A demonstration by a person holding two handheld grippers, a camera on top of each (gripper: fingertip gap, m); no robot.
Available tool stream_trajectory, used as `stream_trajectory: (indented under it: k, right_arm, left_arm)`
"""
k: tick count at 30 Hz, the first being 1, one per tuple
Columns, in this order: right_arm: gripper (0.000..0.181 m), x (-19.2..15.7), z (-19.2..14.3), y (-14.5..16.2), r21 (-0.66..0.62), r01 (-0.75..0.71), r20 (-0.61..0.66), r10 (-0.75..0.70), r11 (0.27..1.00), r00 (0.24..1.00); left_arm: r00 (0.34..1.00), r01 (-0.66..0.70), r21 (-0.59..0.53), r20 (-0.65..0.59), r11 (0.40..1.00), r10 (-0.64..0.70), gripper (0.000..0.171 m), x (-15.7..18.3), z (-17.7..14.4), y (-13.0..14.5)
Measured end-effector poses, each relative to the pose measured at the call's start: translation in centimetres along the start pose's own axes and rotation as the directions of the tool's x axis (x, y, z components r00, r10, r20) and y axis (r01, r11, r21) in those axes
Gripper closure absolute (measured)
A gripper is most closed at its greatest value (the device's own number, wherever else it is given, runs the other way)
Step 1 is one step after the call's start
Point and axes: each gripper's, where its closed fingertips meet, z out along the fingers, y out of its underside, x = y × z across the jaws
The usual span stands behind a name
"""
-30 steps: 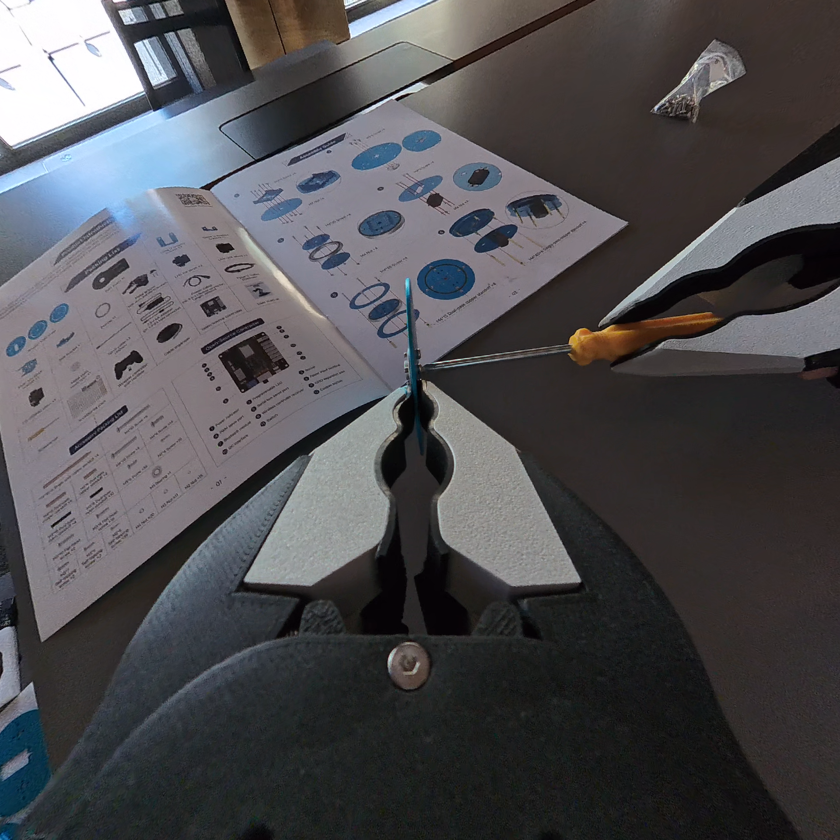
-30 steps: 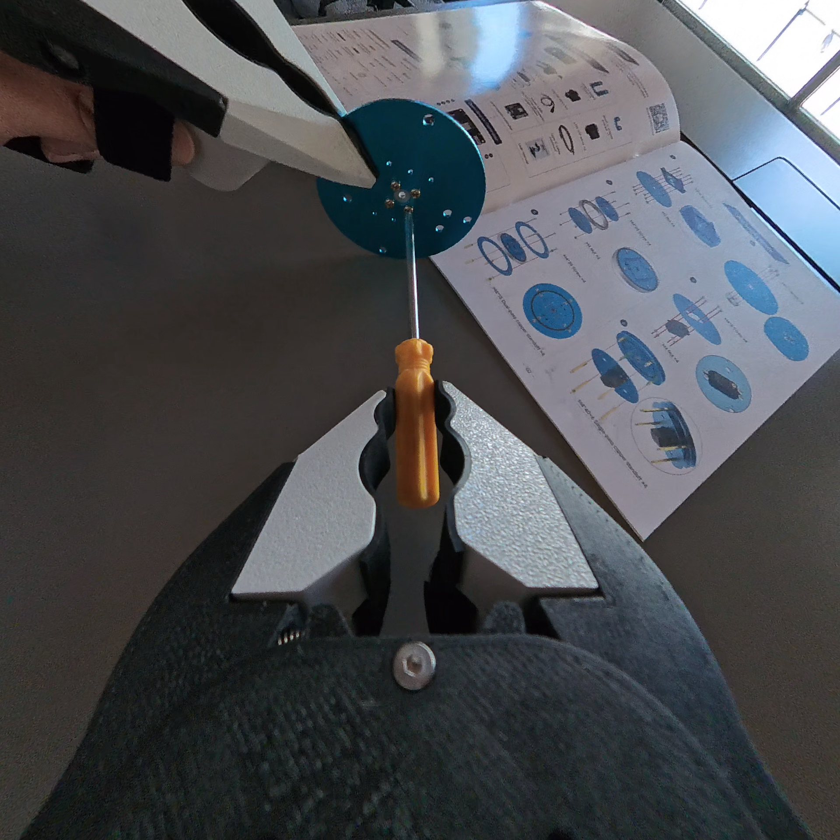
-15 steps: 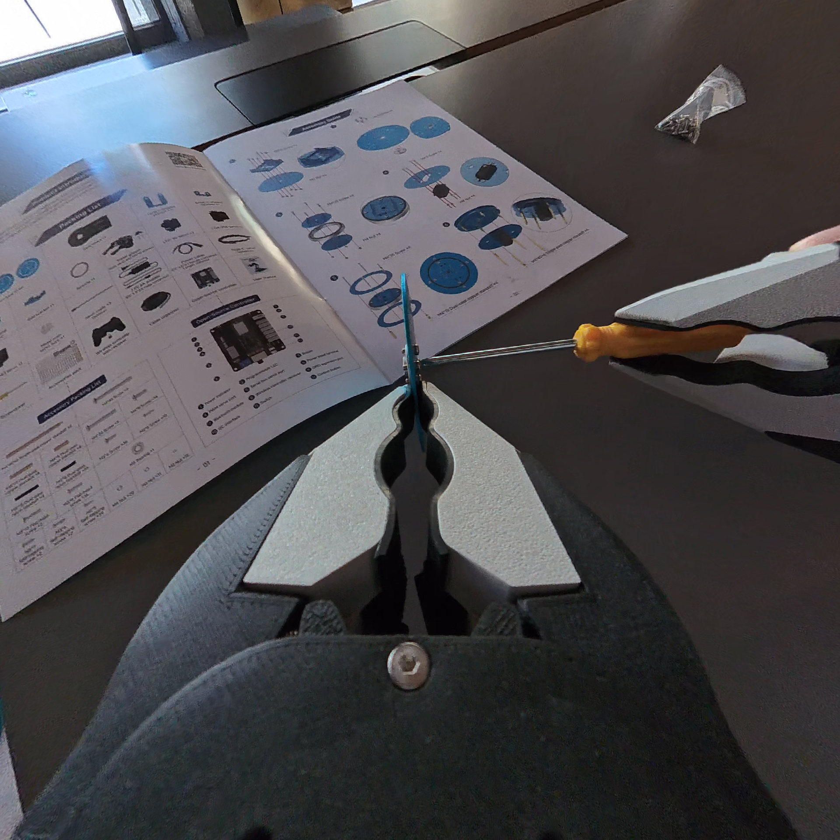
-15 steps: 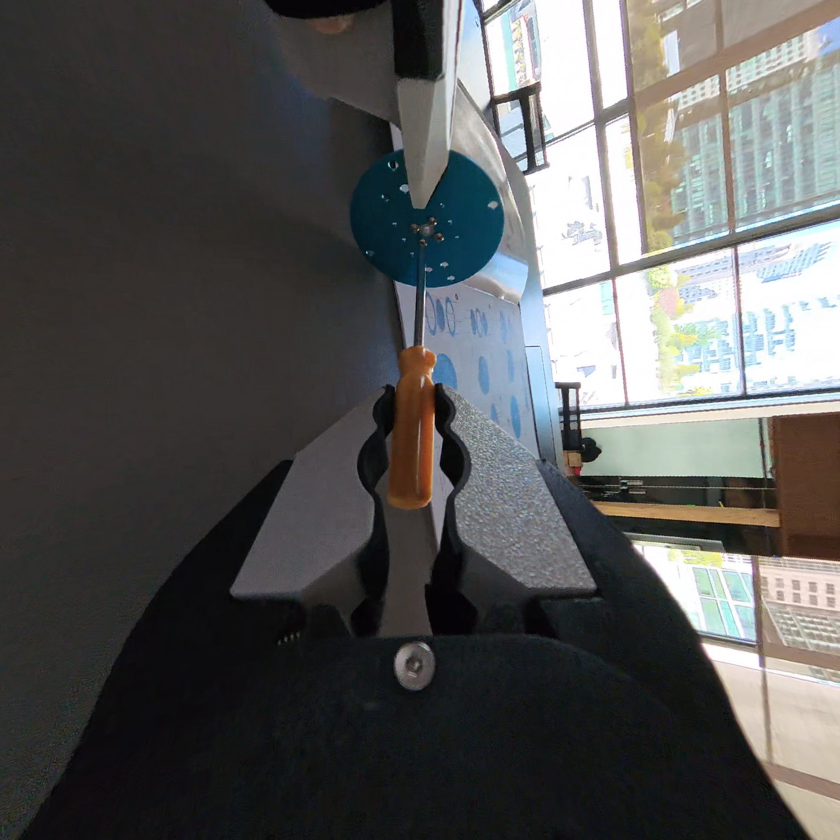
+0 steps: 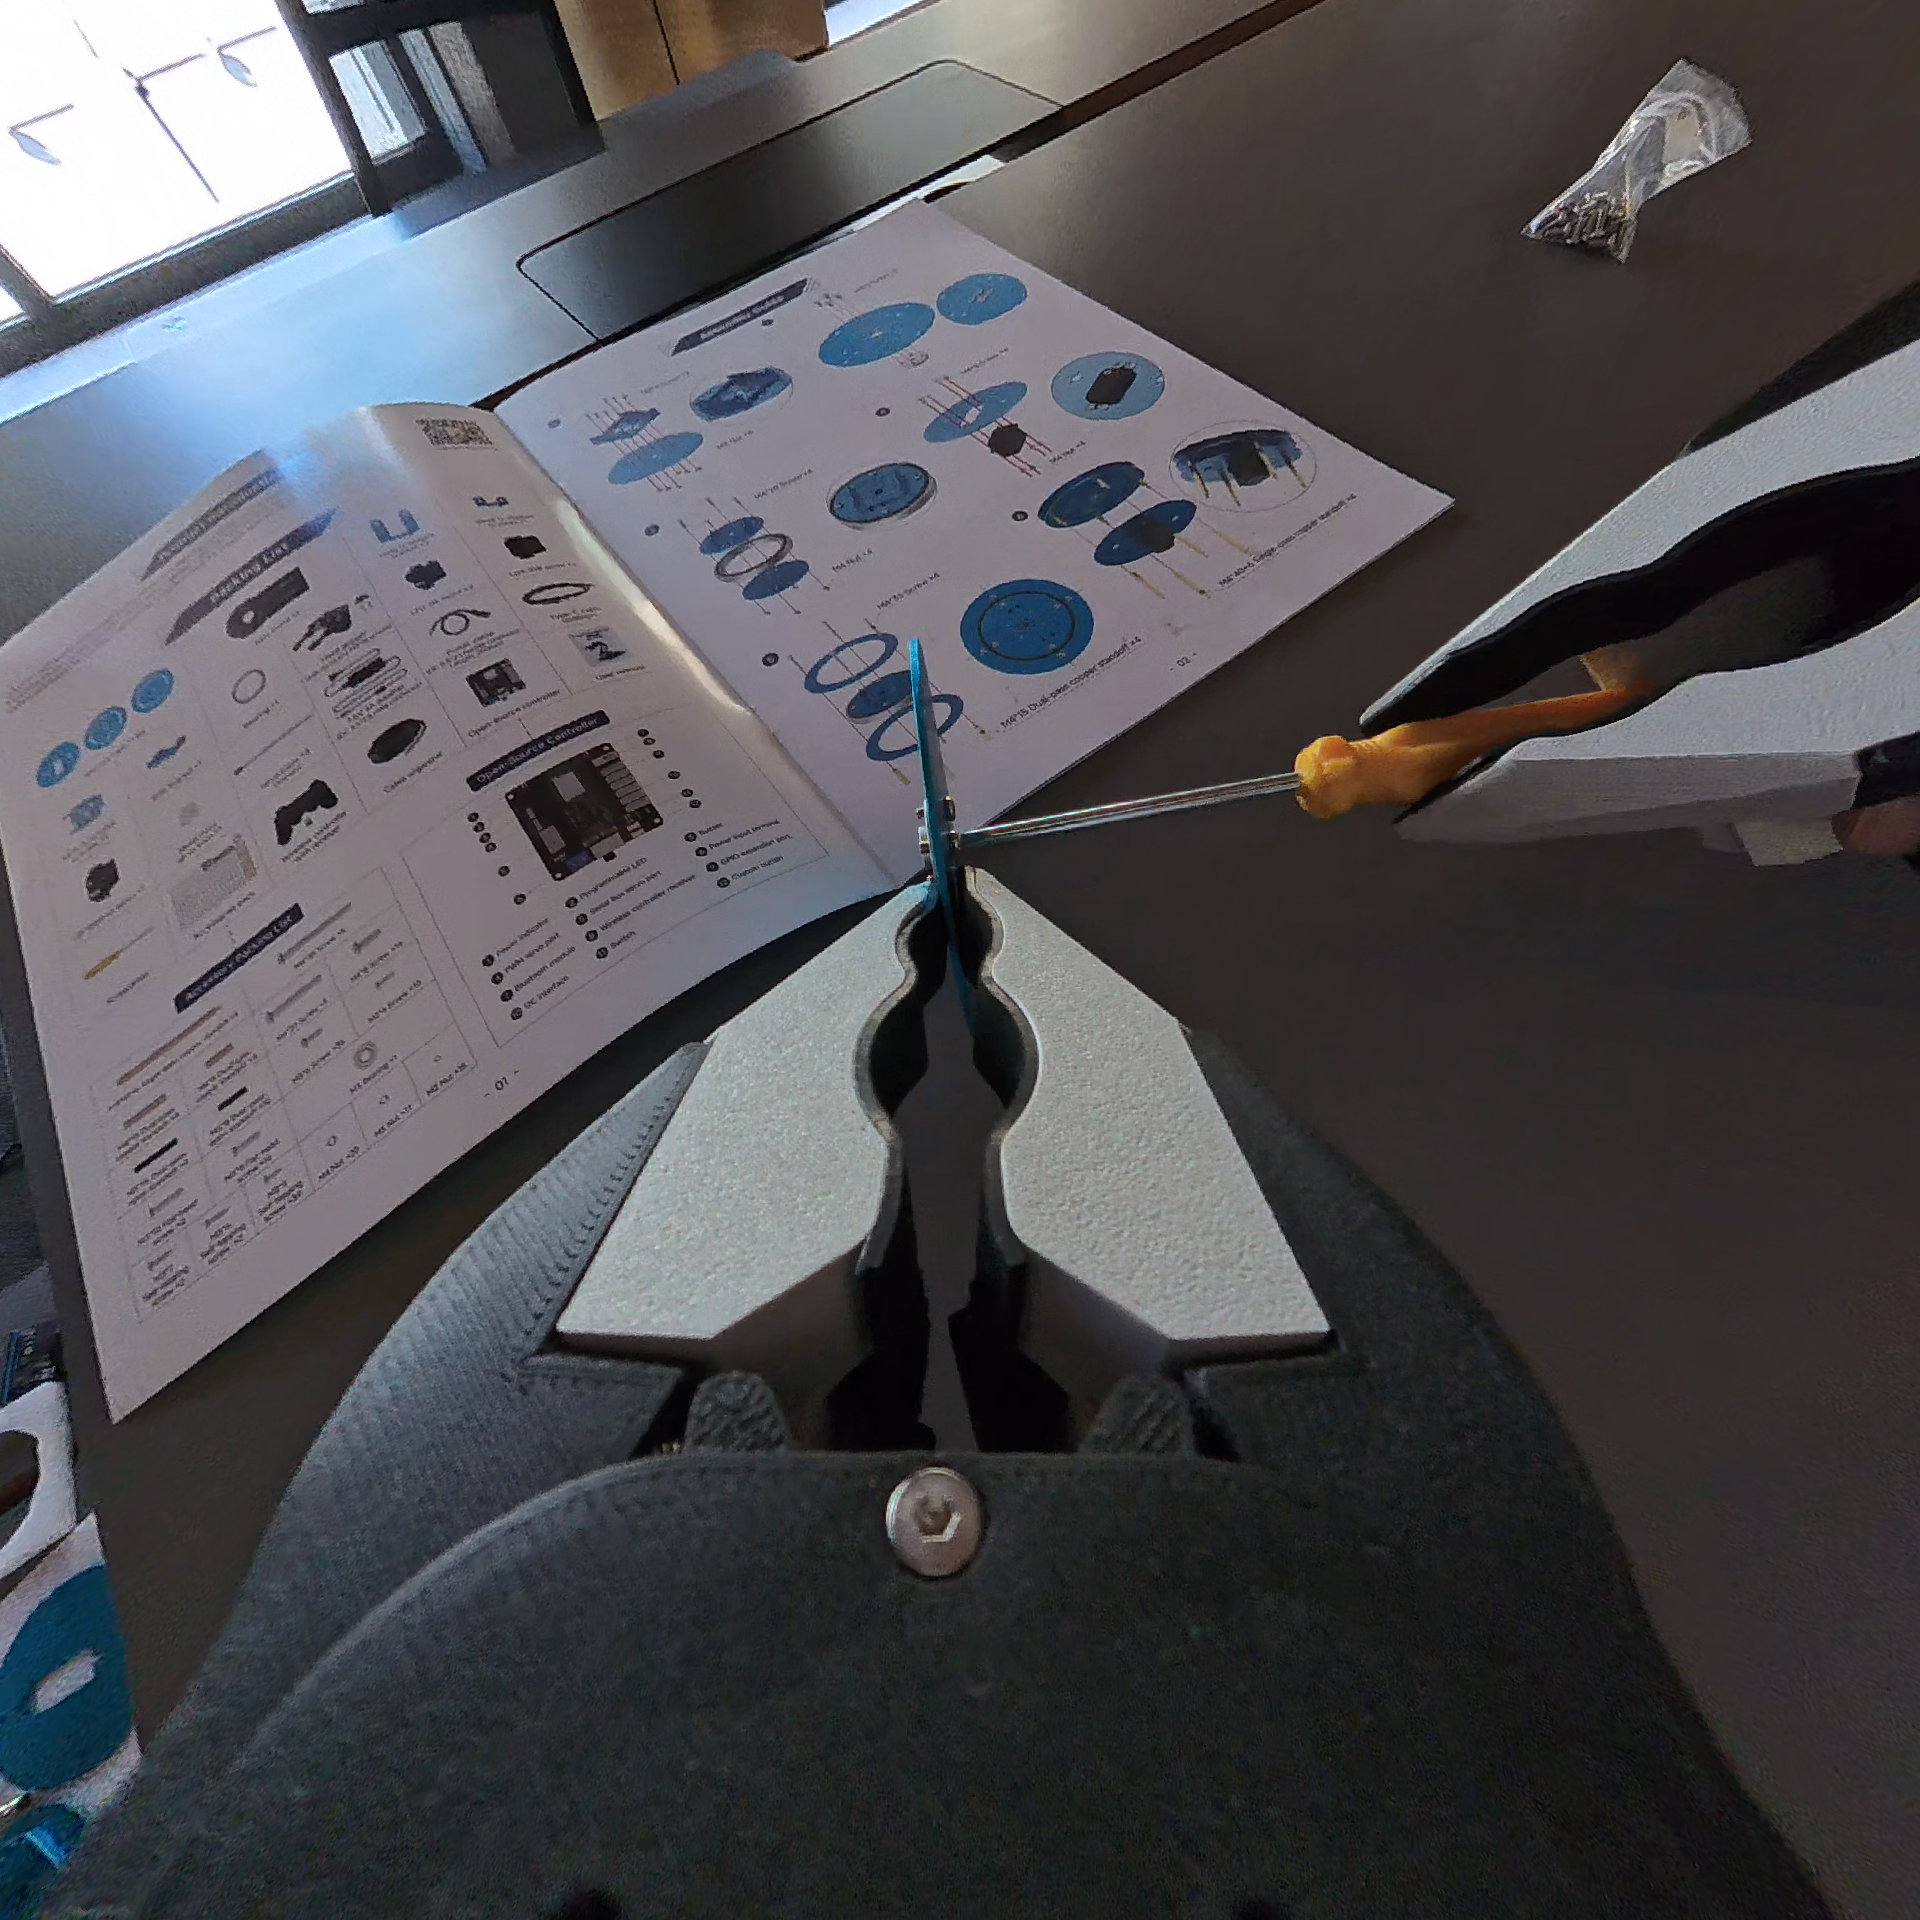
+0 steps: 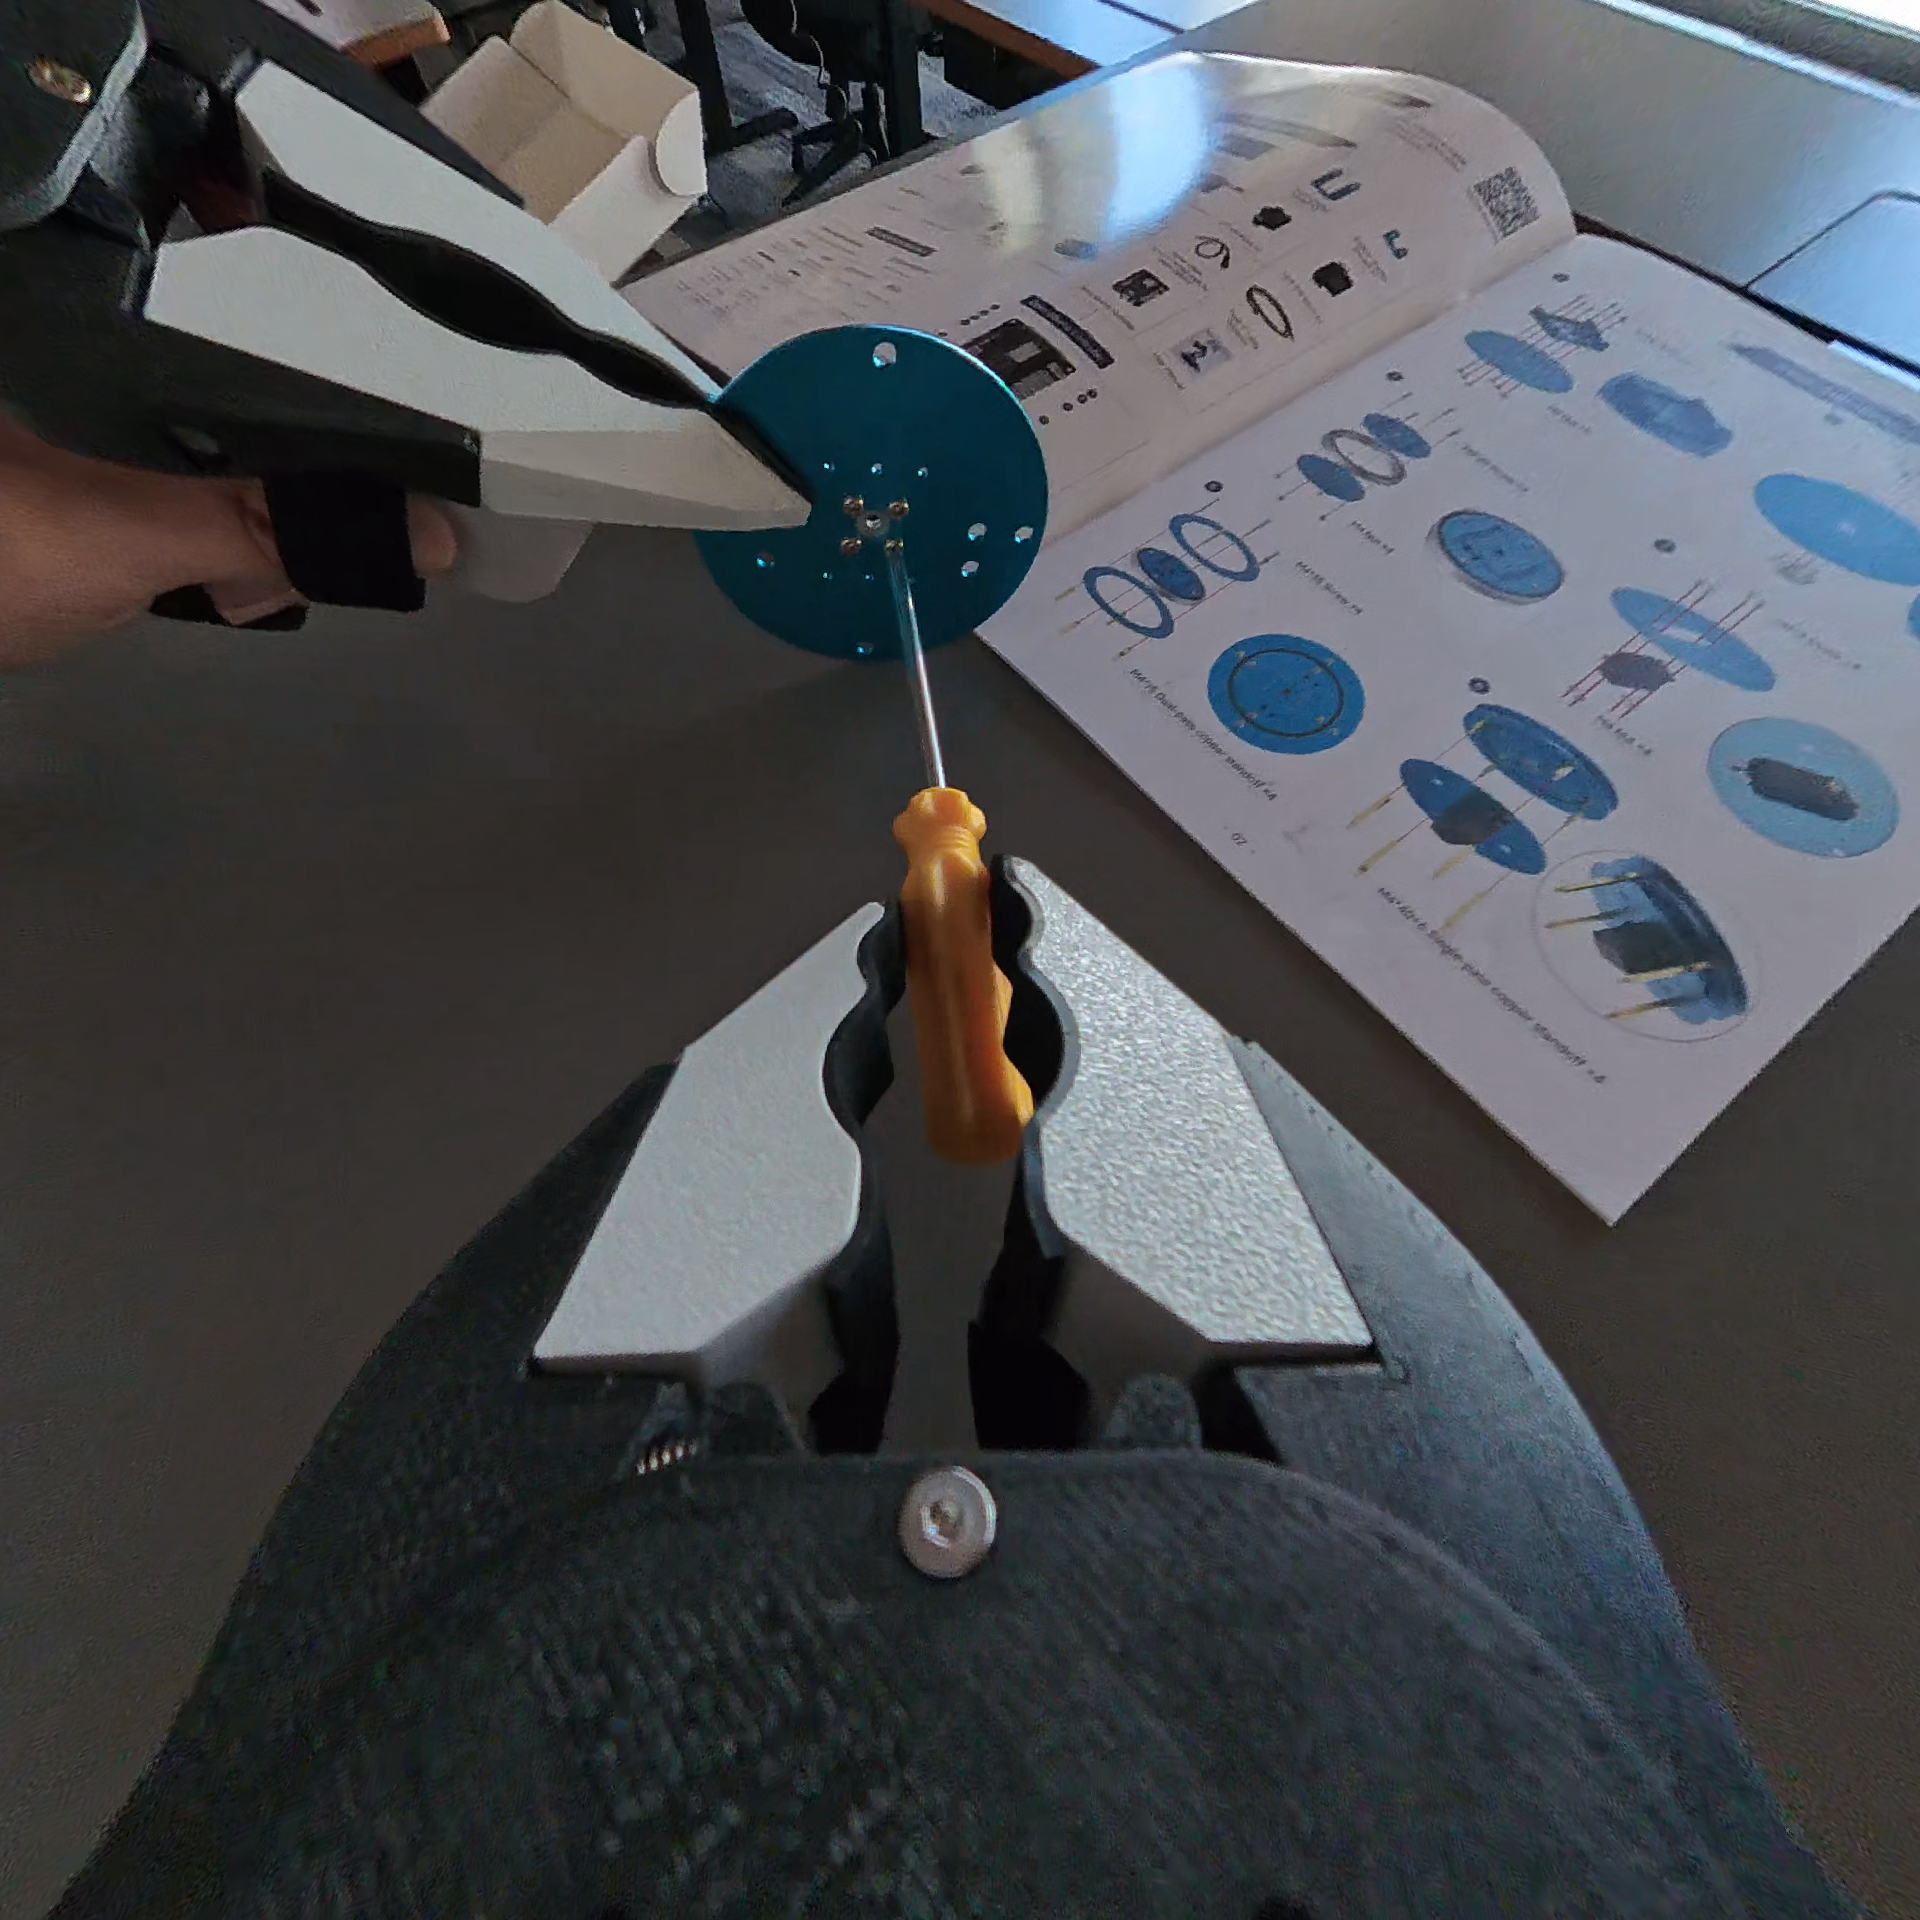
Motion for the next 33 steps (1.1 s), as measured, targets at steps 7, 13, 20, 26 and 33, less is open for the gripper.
stream_trajectory:
  k: [7, 13, 20, 26, 33]
  right_arm:
    - [0.166, -0.3, 0.0, 0.2, 0.018, -0.262, 0.146, 0.257, 0.965, 0.955]
    - [0.166, -0.3, 0.1, 0.3, 0.009, -0.427, 0.244, 0.412, 0.904, 0.878]
    - [0.166, -0.5, -0.1, 0.6, -0.027, -0.354, 0.245, 0.350, 0.935, 0.904]
    - [0.168, -0.2, -1.4, 0.1, 0.040, -0.045, 0.044, 0.043, 0.998, 0.998]
    - [0.171, -0.6, -1.3, 0.4, -0.067, 0.337, -0.164, -0.343, 0.939, 0.925]
  left_arm:
    - [1.000, -0.019, 0.001, 0.008, 1.000, 0.019, 0.171, 0.1, 0.0, 0.0]
    - [0.999, -0.033, 0.001, 0.016, 0.999, 0.033, 0.171, 0.1, 0.0, 0.0]
    - [0.998, -0.067, 0.008, 0.017, 0.998, 0.066, 0.171, 0.3, 0.1, -0.1]
    - [1.000, -0.013, 0.008, 0.004, 1.000, 0.013, 0.171, -0.1, 0.0, 0.0]
    - [0.999, 0.032, 0.008, -0.020, 0.999, -0.032, 0.171, -0.4, 0.0, 0.1]
